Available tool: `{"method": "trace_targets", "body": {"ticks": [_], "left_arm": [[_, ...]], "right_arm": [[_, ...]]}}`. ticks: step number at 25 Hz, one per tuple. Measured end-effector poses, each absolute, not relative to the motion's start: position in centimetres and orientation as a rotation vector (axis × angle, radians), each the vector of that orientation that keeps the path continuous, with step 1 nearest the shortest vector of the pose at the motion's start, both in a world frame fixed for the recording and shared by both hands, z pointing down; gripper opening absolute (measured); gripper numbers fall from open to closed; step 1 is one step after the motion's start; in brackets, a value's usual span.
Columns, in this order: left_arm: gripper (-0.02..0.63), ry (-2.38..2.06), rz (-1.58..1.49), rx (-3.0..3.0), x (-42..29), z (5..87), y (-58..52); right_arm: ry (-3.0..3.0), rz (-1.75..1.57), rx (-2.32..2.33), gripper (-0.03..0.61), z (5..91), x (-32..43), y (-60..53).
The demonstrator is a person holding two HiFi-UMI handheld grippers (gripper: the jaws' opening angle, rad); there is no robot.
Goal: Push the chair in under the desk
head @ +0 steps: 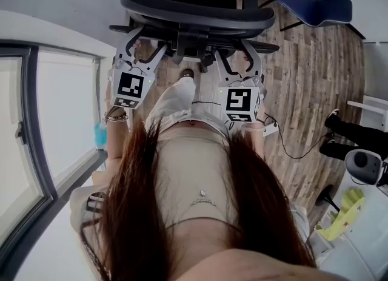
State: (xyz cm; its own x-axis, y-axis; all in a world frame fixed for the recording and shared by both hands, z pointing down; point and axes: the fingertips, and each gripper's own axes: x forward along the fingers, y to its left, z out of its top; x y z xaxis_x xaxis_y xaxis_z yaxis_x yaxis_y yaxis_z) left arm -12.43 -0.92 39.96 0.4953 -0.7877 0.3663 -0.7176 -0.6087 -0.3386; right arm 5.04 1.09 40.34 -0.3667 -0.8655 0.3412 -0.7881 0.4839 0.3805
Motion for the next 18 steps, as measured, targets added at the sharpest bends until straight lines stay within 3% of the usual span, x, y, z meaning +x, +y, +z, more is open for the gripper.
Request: {"method": "trace_targets", "body": {"ticks": [18], "left_arm": [[0.279, 1.318, -0.737, -2.593, -12.7, 40.1, -2.8]], "right_arm": [[-2.237, -0.216, 1.369, 0.249, 40.7, 5.2, -0.6]]}}
